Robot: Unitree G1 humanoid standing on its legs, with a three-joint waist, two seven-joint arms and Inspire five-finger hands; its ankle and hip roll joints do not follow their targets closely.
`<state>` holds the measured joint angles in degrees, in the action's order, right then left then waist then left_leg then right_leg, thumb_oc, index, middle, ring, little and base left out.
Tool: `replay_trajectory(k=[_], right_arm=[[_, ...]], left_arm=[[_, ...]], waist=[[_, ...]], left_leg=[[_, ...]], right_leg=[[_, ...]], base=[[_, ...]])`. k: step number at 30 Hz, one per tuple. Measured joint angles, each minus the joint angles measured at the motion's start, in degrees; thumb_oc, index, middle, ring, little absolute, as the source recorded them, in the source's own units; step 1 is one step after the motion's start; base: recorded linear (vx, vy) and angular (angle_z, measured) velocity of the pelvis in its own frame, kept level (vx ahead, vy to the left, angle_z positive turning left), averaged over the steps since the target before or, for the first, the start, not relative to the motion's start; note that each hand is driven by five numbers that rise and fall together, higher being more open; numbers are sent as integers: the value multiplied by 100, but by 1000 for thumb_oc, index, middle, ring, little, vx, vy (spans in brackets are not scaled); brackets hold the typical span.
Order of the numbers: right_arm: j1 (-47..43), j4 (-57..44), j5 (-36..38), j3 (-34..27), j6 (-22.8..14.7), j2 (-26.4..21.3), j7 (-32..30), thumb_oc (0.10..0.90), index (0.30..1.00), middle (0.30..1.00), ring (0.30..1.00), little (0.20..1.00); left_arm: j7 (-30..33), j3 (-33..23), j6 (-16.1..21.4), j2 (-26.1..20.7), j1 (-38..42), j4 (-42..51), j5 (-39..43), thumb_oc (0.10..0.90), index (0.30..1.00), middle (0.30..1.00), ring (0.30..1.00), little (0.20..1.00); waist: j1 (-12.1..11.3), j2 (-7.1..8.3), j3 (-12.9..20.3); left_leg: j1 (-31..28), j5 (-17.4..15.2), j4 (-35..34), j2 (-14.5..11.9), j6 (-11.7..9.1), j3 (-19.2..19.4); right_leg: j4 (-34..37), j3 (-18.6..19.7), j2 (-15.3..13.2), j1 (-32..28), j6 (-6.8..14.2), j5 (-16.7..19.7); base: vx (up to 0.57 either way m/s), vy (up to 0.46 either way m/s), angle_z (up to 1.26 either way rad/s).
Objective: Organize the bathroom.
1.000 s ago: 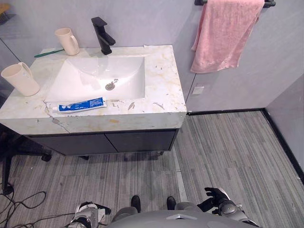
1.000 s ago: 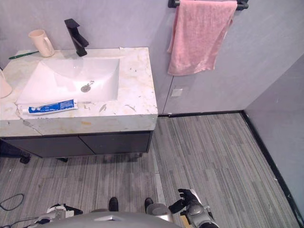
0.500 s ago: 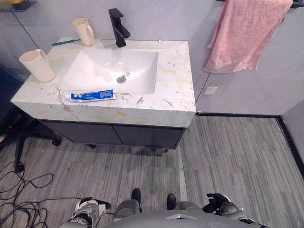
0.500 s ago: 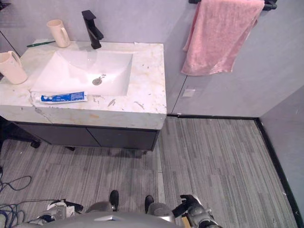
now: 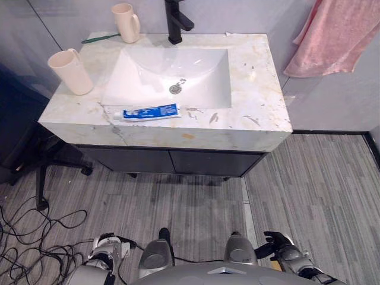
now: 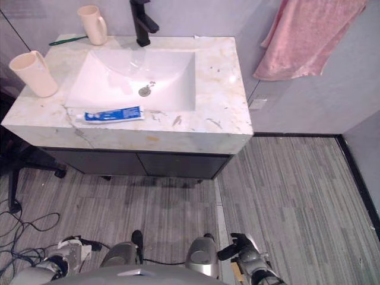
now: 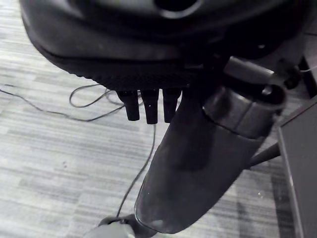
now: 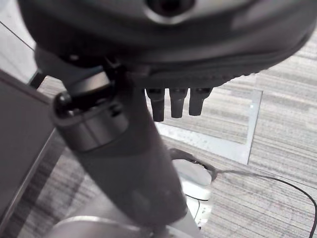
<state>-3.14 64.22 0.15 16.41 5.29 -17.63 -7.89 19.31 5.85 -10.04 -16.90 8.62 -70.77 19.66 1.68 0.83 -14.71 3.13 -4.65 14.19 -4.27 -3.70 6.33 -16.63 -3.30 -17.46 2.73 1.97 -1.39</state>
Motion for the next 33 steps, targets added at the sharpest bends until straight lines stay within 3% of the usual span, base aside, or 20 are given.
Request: replay_trajectory(k=[2, 4, 5, 6, 7, 8, 9, 10, 11, 12, 15, 17, 18, 21, 22, 23, 28, 30, 31, 33], right_arm=[[4, 13, 3, -12, 18, -35, -6, 800, 900, 900, 900, 900], [3, 28, -121, -13, 19, -57, 3, 800, 900, 900, 900, 900], [6, 14, -206, -10, 20, -76, 22, 800, 900, 900, 900, 900], [6, 14, -206, -10, 20, -76, 22, 800, 900, 900, 900, 900], [117, -72, -177, -8, 26, -57, 80, 800, 900, 900, 900, 900], [117, -72, -177, -8, 26, -57, 80, 800, 900, 900, 900, 900], [418, -463, -169, 24, -4, -20, 138, 800, 900, 900, 900, 900], [437, -460, -170, 71, 4, 10, 138, 800, 900, 900, 900, 900], [407, -245, -167, 108, -16, 11, 141, 800, 900, 900, 900, 900], [366, 15, -167, 105, -44, -5, 146, 800, 900, 900, 900, 900], [181, 102, -164, 64, -101, -129, 114, 800, 900, 900, 900, 900], [179, -203, -161, 51, -120, -259, 99, 800, 900, 900, 900, 900], [167, -355, -162, 17, -122, -343, 83, 800, 900, 900, 900, 900], [93, -439, -163, -17, -121, -366, 22, 800, 900, 900, 900, 900], [91, -451, -156, -17, -118, -363, 9, 800, 900, 900, 900, 900], [162, -430, -152, -17, -111, -331, 12, 800, 900, 900, 900, 900], [428, -381, -150, -139, -132, 43, 20, 800, 900, 900, 900, 900], [473, -311, -155, -201, -131, 54, 16, 800, 900, 900, 900, 900], [467, -194, -155, -214, -123, 55, 14, 800, 900, 900, 900, 900], [468, -109, -154, -228, -119, 56, 15, 800, 900, 900, 900, 900]], left_arm=[[7, -2, -3, -110, -22, 45, -2, 800, 900, 900, 900, 900], [8, -134, -2, -163, -200, 104, -7, 800, 900, 900, 900, 900], [27, -319, 5, -180, -408, 159, -9, 800, 900, 900, 900, 900], [27, -319, 5, -180, -408, 159, -9, 800, 900, 900, 900, 900], [77, -420, 11, -162, -491, 151, -3, 800, 900, 900, 900, 900], [77, -420, 11, -162, -491, 151, -3, 800, 900, 900, 900, 900], [185, -396, 66, -165, -466, 80, -2, 800, 900, 900, 900, 900], [192, -391, 94, -161, -408, 94, 14, 800, 900, 900, 900, 900], [194, -365, 133, -80, -385, 226, 59, 800, 900, 900, 900, 900], [174, -364, 157, 16, -355, 373, 123, 800, 900, 900, 900, 900], [194, -375, 372, 95, -402, 553, 297, 800, 900, 900, 900, 900], [340, -680, 384, 103, -515, 549, 591, 800, 900, 900, 900, 900], [579, -862, 533, 95, -523, 623, 831, 800, 900, 900, 900, 900], [1131, -1261, 977, 30, -642, 1228, 1148, 800, 900, 900, 900, 900], [1386, -1465, 1029, 26, -706, 1639, 1139, 800, 900, 900, 900, 900], [1858, -1805, 1313, -64, -733, 2655, 1057, 800, 900, 900, 900, 900], [2464, -2171, 1335, -1477, -939, 5622, 30, 800, 900, 900, 900, 900], [2472, -2416, 1604, -2035, -859, 6305, -707, 800, 900, 900, 900, 900], [2475, -2628, 1680, -2401, -812, 6612, -1002, 800, 900, 900, 900, 900], [2475, -2742, 1789, -2583, -747, 6681, -1216, 800, 900, 900, 900, 900]], waist=[[-40, 2, 3], [-88, -18, -9], [-174, -53, -38], [-174, -53, -38], [-67, -94, -40], [-67, -94, -40], [119, -203, -60], [136, -86, -45], [137, 116, 37], [128, 116, 146], [-12, -102, 248], [-3, -223, 330], [-2, -235, 358], [-40, -275, 405], [-69, -287, 413], [-206, -230, 402], [-344, 77, 493], [-363, 72, 491], [-376, 0, 495], [-379, -25, 551]], left_leg=[[-77, -136, 67, 75, 143, 219], [-116, -168, 42, 49, 239, 463], [-237, -178, -56, -18, 295, 691], [-237, -178, -56, -18, 295, 691], [-297, -99, -206, -45, 283, 635], [-297, -99, -206, -45, 283, 635], [-342, 203, -653, -124, 309, 69], [-340, 323, -787, -10, 291, -77], [-260, 360, -945, 321, 236, -205], [-280, 343, -1052, 349, 209, -233], [-213, 523, -1102, 282, 256, -191], [-231, 600, -994, 256, 275, -177], [-194, 537, -857, 258, 250, -180], [-173, 513, -748, 176, 215, -234], [-170, 490, -762, 158, 178, -293], [-165, 485, -845, 164, 147, -343], [-175, 566, -1100, 236, 166, -424], [-278, 597, -1188, 293, 176, -460], [-385, 597, -1267, 326, 176, -455], [-405, 592, -1300, 346, 172, -462]], right_leg=[[212, -212, -99, 5, 22, 568], [490, -667, -37, 31, -70, 1098], [488, -963, 61, 113, 14, 1128], [488, -963, 61, 113, 14, 1128], [199, -671, 476, 158, 248, 510], [199, -671, 476, 158, 248, 510], [25, 24, 1710, 230, 142, -267], [296, 123, 1979, 235, 89, -315], [496, -223, 1746, 219, -208, -105], [692, -416, 1686, 174, -188, 16], [920, -493, 1722, 131, -226, 122], [1048, -535, 1735, -9, -280, 127], [1080, -594, 1699, -66, -378, 112], [1071, -614, 1647, -78, -410, 107], [1063, -627, 1648, -61, -406, 111], [1035, -668, 1646, -15, -361, 102], [1219, -760, 1588, -62, -121, 204], [1378, -790, 1551, -219, -66, 273], [1530, -784, 1532, -381, -26, 322], [1627, -783, 1521, -432, 7, 350]], base=[[98, 122, -50], [96, 13, -84], [86, -51, -82], [77, -69, -64], [4, -14, -7], [16, -71, 40], [41, -139, 65], [44, -160, 110], [47, -113, 100], [32, -37, 99], [54, -12, 24], [46, 11, 7], [39, 8, 20], [11, -18, 9], [-12, -47, 6], [-20, -59, 11], [-36, -54, 12], [-6, -41, 12], [10, -37, 3], [5, -6, 2]])
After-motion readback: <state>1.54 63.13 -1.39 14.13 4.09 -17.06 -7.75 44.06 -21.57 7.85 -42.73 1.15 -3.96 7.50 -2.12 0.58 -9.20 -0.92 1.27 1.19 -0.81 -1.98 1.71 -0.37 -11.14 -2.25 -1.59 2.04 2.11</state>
